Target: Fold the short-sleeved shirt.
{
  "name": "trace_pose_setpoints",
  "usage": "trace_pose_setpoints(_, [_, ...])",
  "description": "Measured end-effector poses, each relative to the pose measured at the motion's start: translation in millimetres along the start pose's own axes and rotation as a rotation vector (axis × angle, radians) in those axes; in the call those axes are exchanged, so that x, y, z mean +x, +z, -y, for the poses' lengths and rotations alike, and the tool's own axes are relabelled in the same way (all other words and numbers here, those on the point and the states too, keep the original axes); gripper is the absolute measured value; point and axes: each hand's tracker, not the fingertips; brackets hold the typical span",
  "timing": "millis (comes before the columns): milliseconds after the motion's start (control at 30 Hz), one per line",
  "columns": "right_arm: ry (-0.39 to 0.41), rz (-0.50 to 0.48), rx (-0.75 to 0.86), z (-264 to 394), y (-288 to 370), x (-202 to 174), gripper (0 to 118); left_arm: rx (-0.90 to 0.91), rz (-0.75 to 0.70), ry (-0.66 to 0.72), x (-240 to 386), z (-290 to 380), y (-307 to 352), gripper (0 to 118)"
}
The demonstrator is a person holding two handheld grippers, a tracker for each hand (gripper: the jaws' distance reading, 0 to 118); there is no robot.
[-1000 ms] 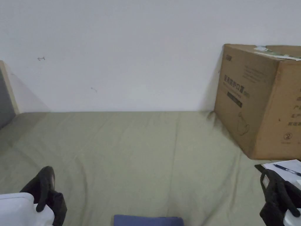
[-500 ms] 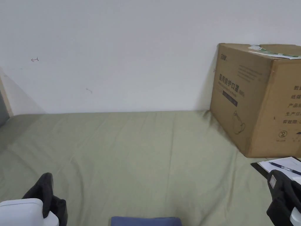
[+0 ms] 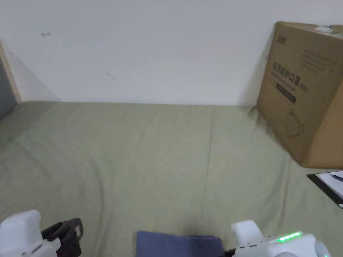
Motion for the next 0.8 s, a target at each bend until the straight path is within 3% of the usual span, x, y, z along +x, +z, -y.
trace_pose_setpoints(100, [-0.039, 0.025, -0.149, 12, -40, 4, 0, -0.175, 0.074, 0.122, -26, 7, -29, 0])
trace_pose_setpoints(233, [-0.024, 0.026, -0.104, 19, -42, 4, 0, -0.442, 0.247, 0.361, -64, 16, -80, 1])
trace_pose_setpoints(300, [-0.020, 0.028, -0.104, 18, -41, 4, 0, -0.534, 0.342, 0.473, -74, 22, -105, 38])
trace_pose_setpoints(367, [-0.018, 0.028, -0.097, 20, -40, 3, 0, -0.610, 0.392, 0.508, -79, 32, -133, 98])
trace_pose_setpoints(400, [-0.019, 0.027, -0.092, 21, -39, 4, 0, -0.656, 0.425, 0.520, -73, 38, -142, 112])
trace_pose_setpoints(533, [-0.031, 0.018, -0.074, 25, -39, 6, 0, -0.835, 0.644, 0.649, -62, 68, -187, 115])
trace_pose_setpoints(667, [-0.031, 0.008, -0.068, 26, -40, 7, 0, -0.839, 0.843, 0.759, -38, 81, -221, 117])
trace_pose_setpoints(800, [-0.066, -0.009, -0.058, 30, -41, 12, 0, -0.907, 0.833, 0.574, -4, 86, -235, 117])
